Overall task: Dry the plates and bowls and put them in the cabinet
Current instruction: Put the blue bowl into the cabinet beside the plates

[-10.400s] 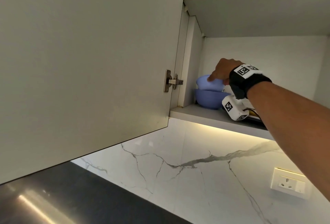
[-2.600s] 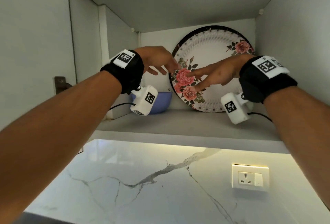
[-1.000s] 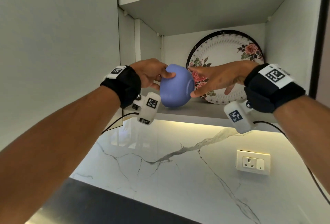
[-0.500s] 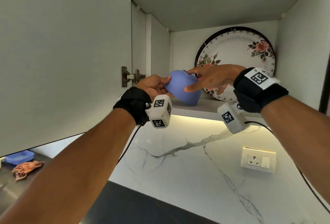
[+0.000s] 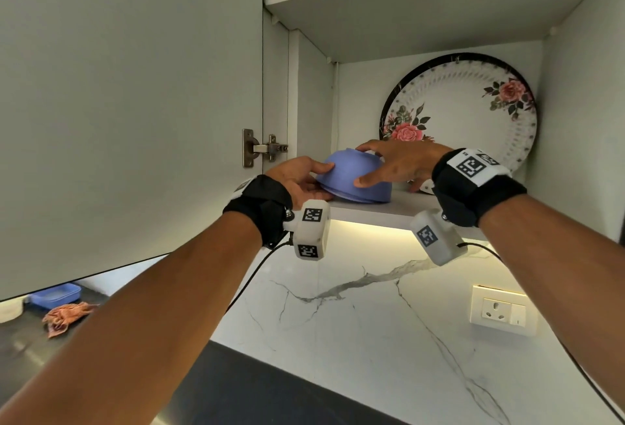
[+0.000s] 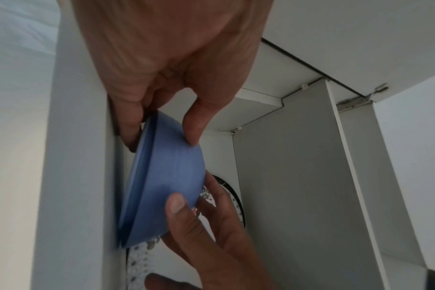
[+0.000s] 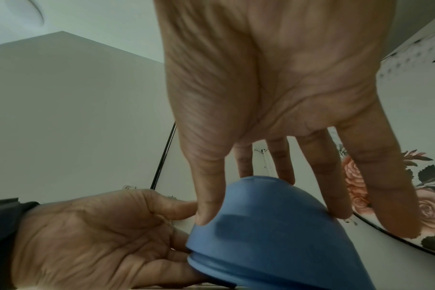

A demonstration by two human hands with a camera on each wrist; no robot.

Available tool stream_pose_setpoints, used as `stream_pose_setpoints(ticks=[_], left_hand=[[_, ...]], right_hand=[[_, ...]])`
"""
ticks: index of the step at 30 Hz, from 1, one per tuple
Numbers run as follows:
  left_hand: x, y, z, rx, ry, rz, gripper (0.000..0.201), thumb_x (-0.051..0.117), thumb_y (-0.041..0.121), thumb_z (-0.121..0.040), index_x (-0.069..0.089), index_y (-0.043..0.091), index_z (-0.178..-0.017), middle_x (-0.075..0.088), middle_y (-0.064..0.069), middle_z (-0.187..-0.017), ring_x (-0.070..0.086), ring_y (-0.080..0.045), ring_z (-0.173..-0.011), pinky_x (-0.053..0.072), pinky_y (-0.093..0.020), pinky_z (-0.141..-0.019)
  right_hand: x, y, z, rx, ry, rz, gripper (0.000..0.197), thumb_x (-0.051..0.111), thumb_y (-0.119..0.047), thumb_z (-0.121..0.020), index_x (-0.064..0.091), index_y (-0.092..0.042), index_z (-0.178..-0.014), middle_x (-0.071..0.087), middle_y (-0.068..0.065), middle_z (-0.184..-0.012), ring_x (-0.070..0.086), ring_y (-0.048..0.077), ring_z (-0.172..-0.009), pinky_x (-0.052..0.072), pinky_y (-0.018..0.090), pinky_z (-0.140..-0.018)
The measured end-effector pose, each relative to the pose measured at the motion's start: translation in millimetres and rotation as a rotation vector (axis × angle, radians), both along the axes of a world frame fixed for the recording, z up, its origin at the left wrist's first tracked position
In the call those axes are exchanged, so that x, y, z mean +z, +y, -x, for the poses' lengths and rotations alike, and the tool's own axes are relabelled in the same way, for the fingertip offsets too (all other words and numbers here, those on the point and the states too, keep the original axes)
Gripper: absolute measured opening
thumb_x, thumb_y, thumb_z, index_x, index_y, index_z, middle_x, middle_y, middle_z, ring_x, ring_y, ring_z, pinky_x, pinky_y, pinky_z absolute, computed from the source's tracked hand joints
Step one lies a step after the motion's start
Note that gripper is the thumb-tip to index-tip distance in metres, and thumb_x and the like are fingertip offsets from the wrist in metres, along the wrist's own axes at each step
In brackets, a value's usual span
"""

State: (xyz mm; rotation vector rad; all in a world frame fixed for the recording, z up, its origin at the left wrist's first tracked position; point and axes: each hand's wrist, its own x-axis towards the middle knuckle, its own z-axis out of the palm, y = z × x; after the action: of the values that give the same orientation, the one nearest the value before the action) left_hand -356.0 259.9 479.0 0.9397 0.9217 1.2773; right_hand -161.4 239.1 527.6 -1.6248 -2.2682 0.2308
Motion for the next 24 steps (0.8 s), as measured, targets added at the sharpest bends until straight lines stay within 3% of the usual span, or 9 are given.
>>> stream_pose_setpoints(ticks=[4, 8, 11, 13, 16, 17, 19, 21, 24], left_hand=[[5, 6, 5, 0.034, 0.104, 0.004, 0.08, 0.073, 0.01, -0.088, 0.029, -0.003, -0.153, 0.043, -0.025, -0.15, 0.054, -0.038, -0.13, 0.051, -0.047, -0.105], [12, 2, 7, 0.013, 0.157, 0.028, 0.09, 0.072, 0.02, -0.09, 0.016, -0.006, -0.156, 0.03, -0.027, -0.159, 0.044, -0.04, -0.139, 0.049, -0.046, -0.103], [13, -2, 7, -0.014, 0.175, 0.029, 0.088, 0.068, 0.022, -0.093, 0.013, -0.005, -0.157, 0.024, -0.026, -0.162, 0.039, -0.04, -0.143, 0.043, -0.048, -0.109], [12, -3, 5, -0.005, 0.183, 0.012, 0.085, 0.069, 0.019, -0.092, 0.018, -0.004, -0.157, 0.028, -0.026, -0.16, 0.042, -0.04, -0.141, 0.049, -0.047, -0.1], [7, -2, 2, 0.008, 0.196, -0.014, 0.076, 0.069, 0.016, -0.092, 0.029, -0.006, -0.151, 0.041, -0.026, -0.151, 0.051, -0.037, -0.131, 0.056, -0.04, -0.077], [6, -2, 0, 0.013, 0.201, -0.017, 0.073, 0.07, 0.016, -0.091, 0.032, -0.006, -0.15, 0.044, -0.025, -0.148, 0.053, -0.035, -0.129, 0.056, -0.038, -0.077], [4, 3, -1, 0.033, 0.214, -0.022, 0.072, 0.071, 0.015, -0.09, 0.035, -0.004, -0.15, 0.046, -0.022, -0.147, 0.053, -0.032, -0.129, 0.054, -0.037, -0.093], [2, 7, -1, 0.044, 0.224, -0.03, 0.074, 0.071, 0.015, -0.089, 0.035, -0.002, -0.151, 0.043, -0.021, -0.151, 0.049, -0.032, -0.135, 0.047, -0.039, -0.109], [2, 10, -1, 0.039, 0.221, -0.034, 0.077, 0.071, 0.015, -0.089, 0.031, -0.003, -0.153, 0.043, -0.021, -0.152, 0.049, -0.031, -0.135, 0.043, -0.04, -0.114]], right_hand=[[-1, 3, -2, 0.004, -0.015, -0.019, 0.084, 0.075, -0.045, -0.086, 0.026, -0.037, -0.154, 0.029, 0.005, -0.157, 0.046, 0.034, -0.129, 0.057, 0.055, -0.09], [-2, 3, -1, 0.006, -0.026, -0.001, 0.08, 0.075, -0.043, -0.087, 0.03, -0.036, -0.153, 0.031, 0.006, -0.156, 0.047, 0.035, -0.129, 0.056, 0.056, -0.091], [-4, 4, 1, -0.004, -0.049, -0.004, 0.079, 0.076, -0.04, -0.087, 0.031, -0.035, -0.152, 0.032, 0.006, -0.155, 0.047, 0.035, -0.128, 0.056, 0.055, -0.092], [-4, 4, 3, -0.006, -0.068, -0.02, 0.078, 0.075, -0.039, -0.088, 0.031, -0.034, -0.152, 0.034, 0.007, -0.153, 0.049, 0.035, -0.125, 0.057, 0.054, -0.092], [-5, 4, 6, -0.001, -0.096, -0.052, 0.076, 0.074, -0.038, -0.09, 0.032, -0.03, -0.153, 0.038, 0.01, -0.15, 0.051, 0.034, -0.124, 0.057, 0.049, -0.093], [-5, 4, 7, 0.001, -0.109, -0.069, 0.075, 0.073, -0.038, -0.09, 0.032, -0.029, -0.153, 0.039, 0.011, -0.15, 0.051, 0.033, -0.125, 0.056, 0.044, -0.093], [-6, 5, 7, 0.005, -0.135, -0.091, 0.075, 0.072, -0.038, -0.091, 0.033, -0.027, -0.153, 0.041, 0.011, -0.15, 0.05, 0.032, -0.126, 0.052, 0.037, -0.088], [-6, 6, 7, 0.012, -0.149, -0.096, 0.074, 0.072, -0.038, -0.091, 0.033, -0.028, -0.153, 0.04, 0.011, -0.15, 0.05, 0.032, -0.126, 0.051, 0.036, -0.086], [-7, 6, 6, 0.015, -0.165, -0.105, 0.073, 0.071, -0.039, -0.092, 0.033, -0.028, -0.153, 0.039, 0.01, -0.152, 0.049, 0.032, -0.127, 0.049, 0.034, -0.087]])
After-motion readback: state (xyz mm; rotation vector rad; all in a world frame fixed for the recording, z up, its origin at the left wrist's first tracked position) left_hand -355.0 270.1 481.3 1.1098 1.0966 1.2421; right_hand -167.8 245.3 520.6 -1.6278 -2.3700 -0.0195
